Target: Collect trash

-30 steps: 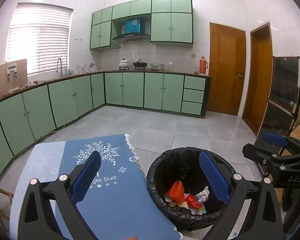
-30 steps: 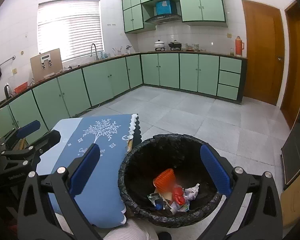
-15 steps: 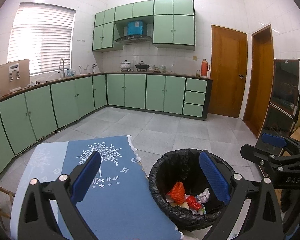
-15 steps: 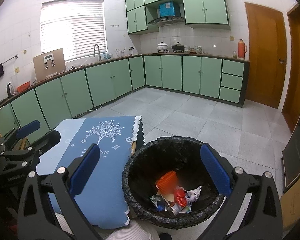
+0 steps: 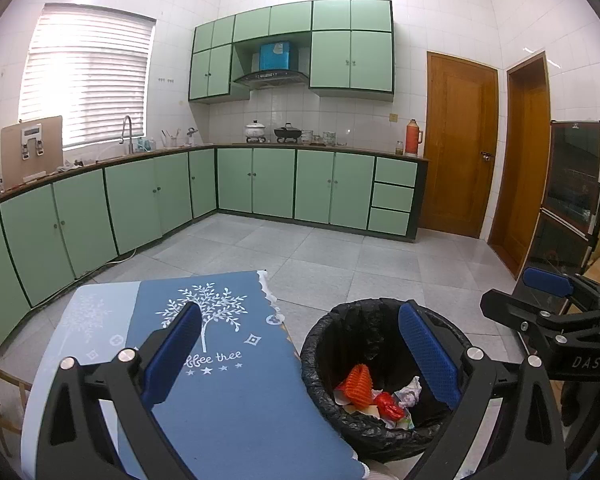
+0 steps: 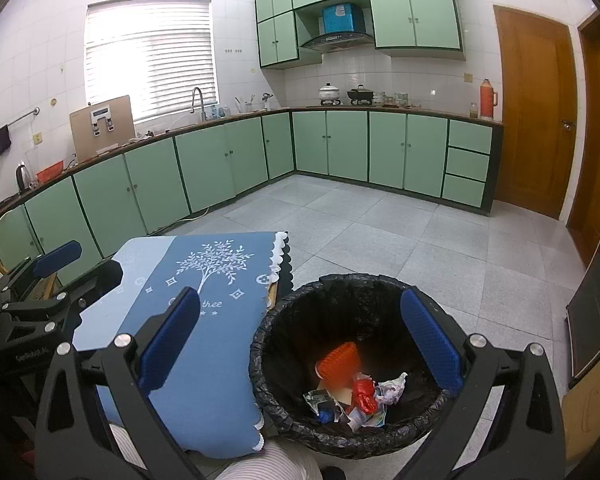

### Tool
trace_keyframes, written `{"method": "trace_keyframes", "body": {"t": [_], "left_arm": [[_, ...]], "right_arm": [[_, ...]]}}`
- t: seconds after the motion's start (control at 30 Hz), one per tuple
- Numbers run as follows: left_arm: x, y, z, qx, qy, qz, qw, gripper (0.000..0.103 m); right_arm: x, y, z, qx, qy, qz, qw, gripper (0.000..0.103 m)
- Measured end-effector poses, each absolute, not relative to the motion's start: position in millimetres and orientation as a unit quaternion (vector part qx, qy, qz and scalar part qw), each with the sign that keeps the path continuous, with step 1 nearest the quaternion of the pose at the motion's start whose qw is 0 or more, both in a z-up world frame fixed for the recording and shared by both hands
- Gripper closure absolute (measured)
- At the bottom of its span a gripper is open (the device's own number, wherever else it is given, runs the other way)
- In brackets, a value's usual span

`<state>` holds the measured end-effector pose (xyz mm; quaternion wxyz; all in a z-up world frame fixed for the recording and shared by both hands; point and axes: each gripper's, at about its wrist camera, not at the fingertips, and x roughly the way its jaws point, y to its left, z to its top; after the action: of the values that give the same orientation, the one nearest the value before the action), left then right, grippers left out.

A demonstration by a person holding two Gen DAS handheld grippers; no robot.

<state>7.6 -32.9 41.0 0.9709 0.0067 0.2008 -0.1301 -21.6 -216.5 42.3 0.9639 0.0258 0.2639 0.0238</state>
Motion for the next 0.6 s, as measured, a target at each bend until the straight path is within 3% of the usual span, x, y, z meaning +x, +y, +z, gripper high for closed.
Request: {"method": "trace_keyframes", "body": {"t": [0.6], "left_arm": [[7.6, -31.1, 41.8, 0.007, 0.199, -0.127, 0.972, 0.006]], "right_arm": [[-20.1, -215.5, 41.7, 0.026, 0.264, 0.024, 0.964, 0.006]]}}
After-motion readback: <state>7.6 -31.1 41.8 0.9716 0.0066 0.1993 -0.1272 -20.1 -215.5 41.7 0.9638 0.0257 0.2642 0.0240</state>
